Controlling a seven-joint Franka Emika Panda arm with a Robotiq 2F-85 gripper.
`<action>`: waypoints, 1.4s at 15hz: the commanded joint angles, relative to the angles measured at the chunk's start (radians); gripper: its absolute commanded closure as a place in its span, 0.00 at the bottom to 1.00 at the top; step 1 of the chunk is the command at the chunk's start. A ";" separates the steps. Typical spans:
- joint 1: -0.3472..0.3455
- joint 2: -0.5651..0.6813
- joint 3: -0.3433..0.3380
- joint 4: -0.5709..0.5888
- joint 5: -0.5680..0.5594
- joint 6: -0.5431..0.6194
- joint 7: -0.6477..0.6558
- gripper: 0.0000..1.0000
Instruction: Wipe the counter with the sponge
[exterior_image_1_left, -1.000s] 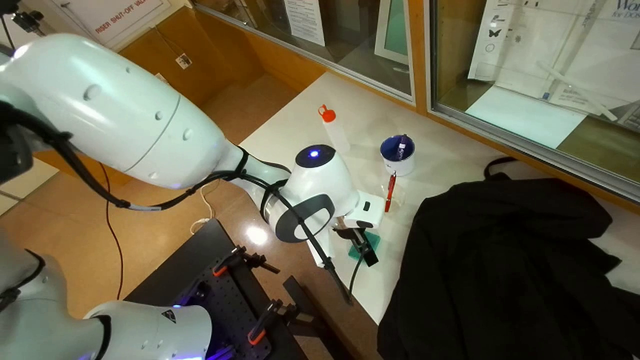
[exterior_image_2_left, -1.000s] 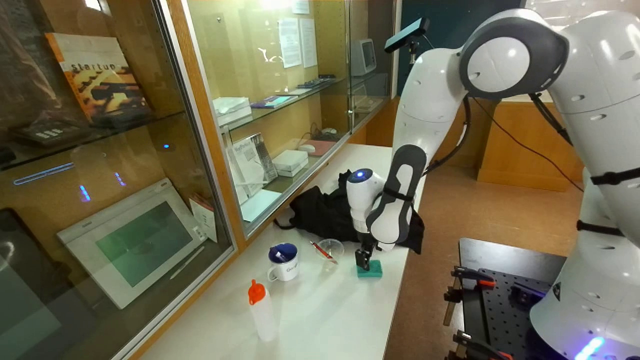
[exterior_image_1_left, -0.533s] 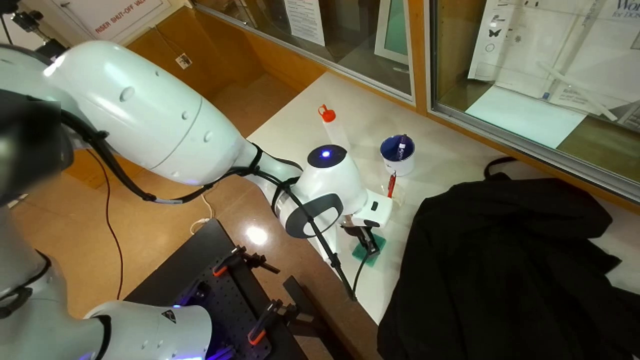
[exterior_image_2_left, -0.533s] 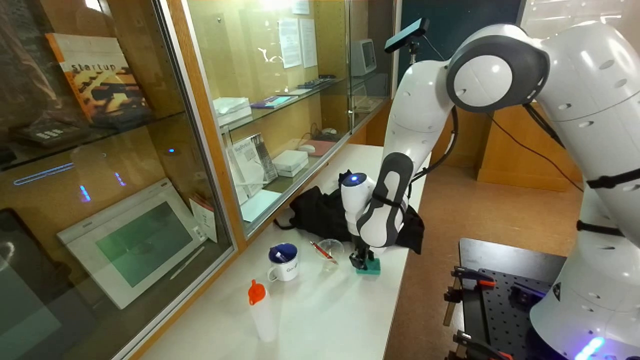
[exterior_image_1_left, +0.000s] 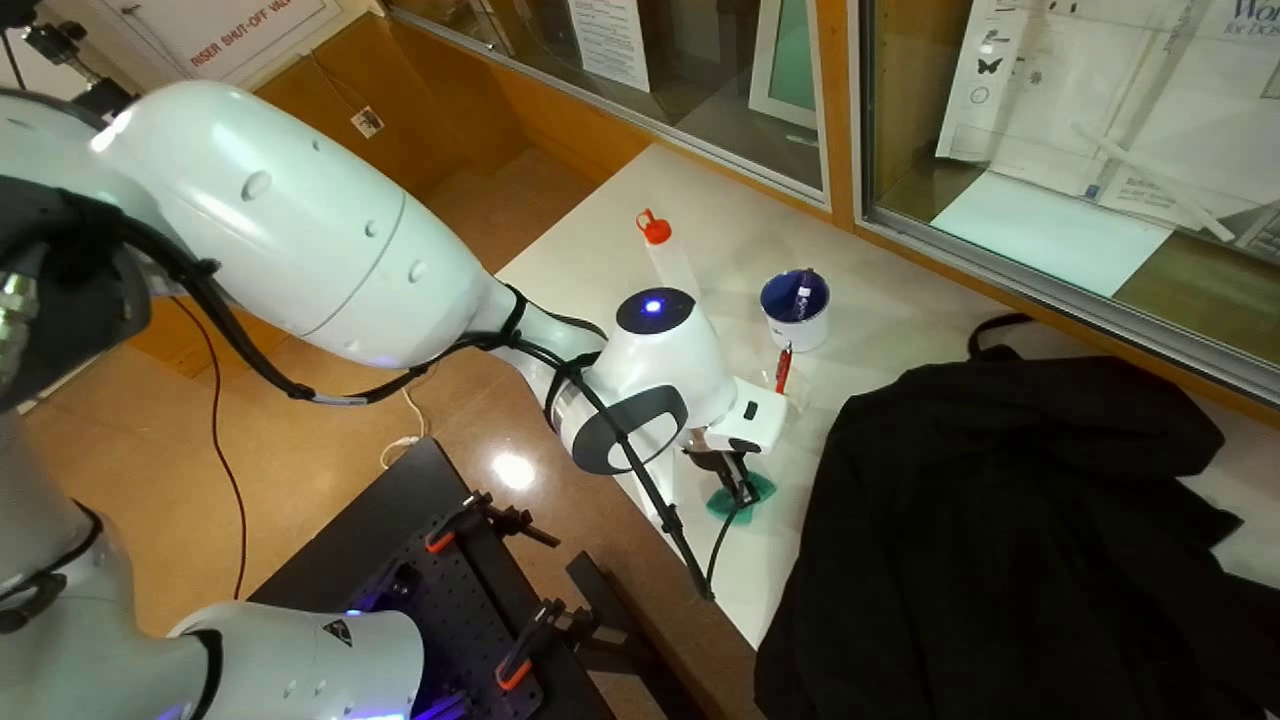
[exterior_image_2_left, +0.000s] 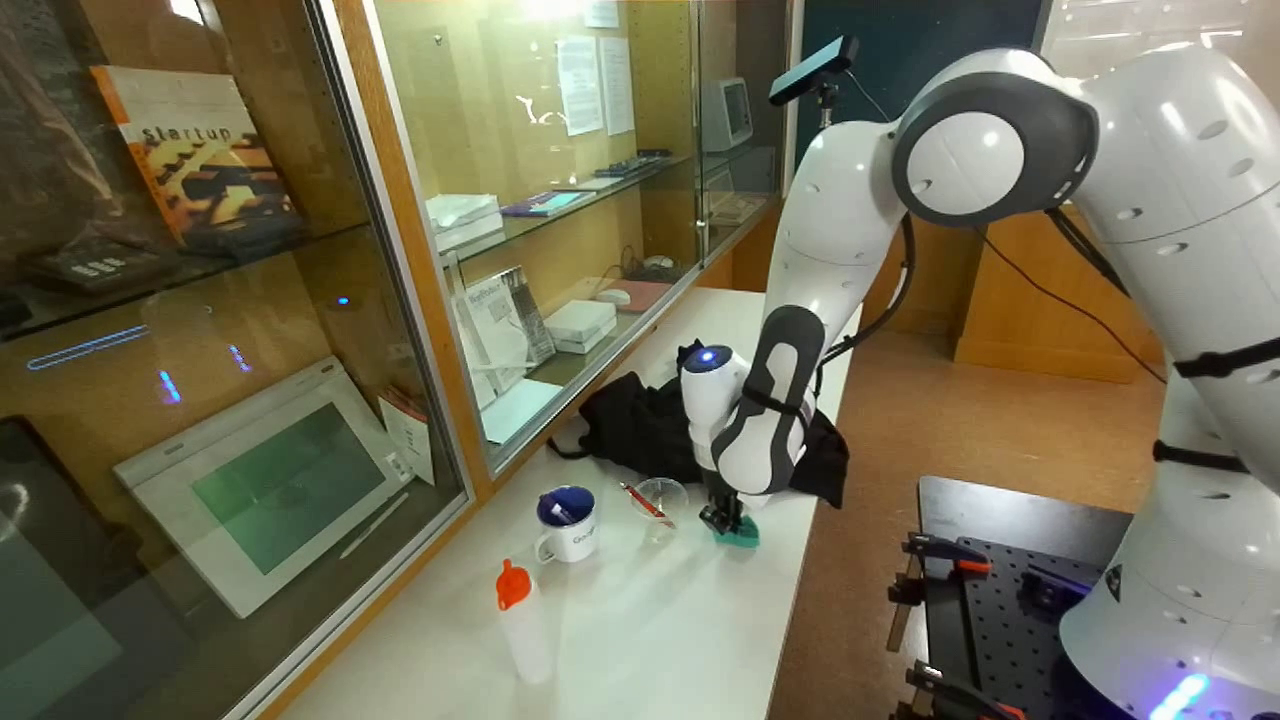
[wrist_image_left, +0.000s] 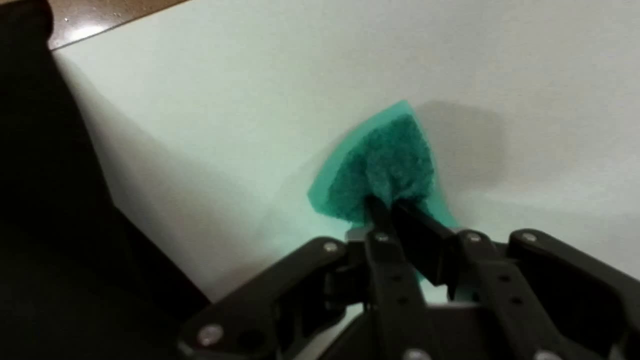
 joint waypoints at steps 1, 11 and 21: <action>0.037 -0.022 -0.004 -0.032 0.000 0.033 0.005 0.98; 0.004 0.004 0.254 0.041 0.060 0.009 -0.094 0.98; 0.107 0.066 0.374 0.173 0.047 -0.158 -0.155 0.98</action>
